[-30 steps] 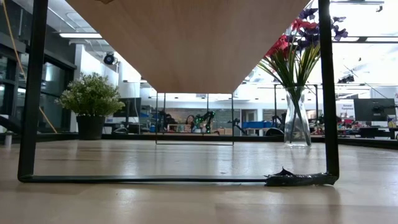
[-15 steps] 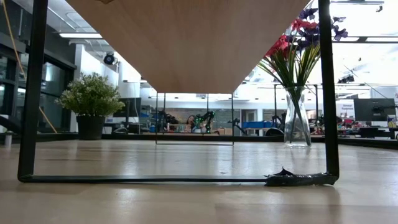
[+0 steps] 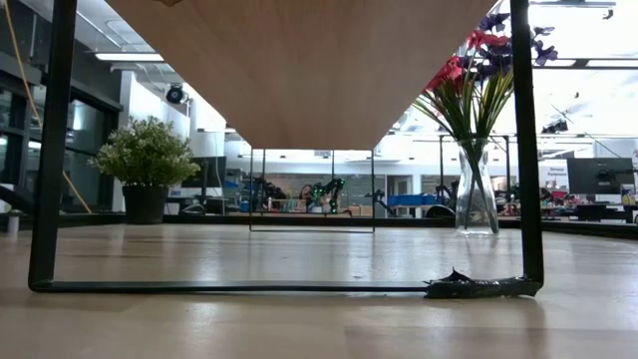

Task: Pick and place flowers into a vace then onto a shelf
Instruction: Put the left transparent vase with tulips on the shelf

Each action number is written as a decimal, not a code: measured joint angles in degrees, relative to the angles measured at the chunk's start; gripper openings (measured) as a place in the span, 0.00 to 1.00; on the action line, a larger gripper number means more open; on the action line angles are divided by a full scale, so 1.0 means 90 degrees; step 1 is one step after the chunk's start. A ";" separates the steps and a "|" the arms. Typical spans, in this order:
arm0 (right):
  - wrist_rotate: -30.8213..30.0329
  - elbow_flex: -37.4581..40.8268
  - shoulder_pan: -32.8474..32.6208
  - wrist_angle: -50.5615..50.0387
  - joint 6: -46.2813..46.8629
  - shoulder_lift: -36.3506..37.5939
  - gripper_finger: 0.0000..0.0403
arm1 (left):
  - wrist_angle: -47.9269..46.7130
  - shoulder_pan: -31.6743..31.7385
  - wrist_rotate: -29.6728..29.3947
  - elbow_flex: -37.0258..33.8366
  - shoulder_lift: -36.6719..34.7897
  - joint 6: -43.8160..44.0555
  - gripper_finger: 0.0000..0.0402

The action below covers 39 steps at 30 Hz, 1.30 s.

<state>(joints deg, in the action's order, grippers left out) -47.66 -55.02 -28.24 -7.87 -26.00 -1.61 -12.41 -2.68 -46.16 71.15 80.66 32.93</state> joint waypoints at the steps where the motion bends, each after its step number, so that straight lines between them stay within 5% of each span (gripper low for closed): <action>1: 0.0000 0.0000 0.0001 0.0002 0.0000 0.0000 0.03 | -0.0190 0.0000 -0.0020 0.0122 0.0102 0.0005 0.52; 21: 0.0002 0.0000 0.0000 0.0001 -0.0002 0.0000 0.03 | -0.1630 -0.0371 -0.0416 0.0653 0.0924 0.0634 0.52; 39: 0.0024 0.0000 0.0001 -0.0030 0.0000 0.0000 0.03 | -0.1529 -0.0418 -0.0631 0.0651 0.1269 0.0661 0.52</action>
<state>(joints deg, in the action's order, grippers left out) -47.44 -55.02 -28.23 -8.14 -26.00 -1.61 -26.17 -6.44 -51.84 77.01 92.07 38.87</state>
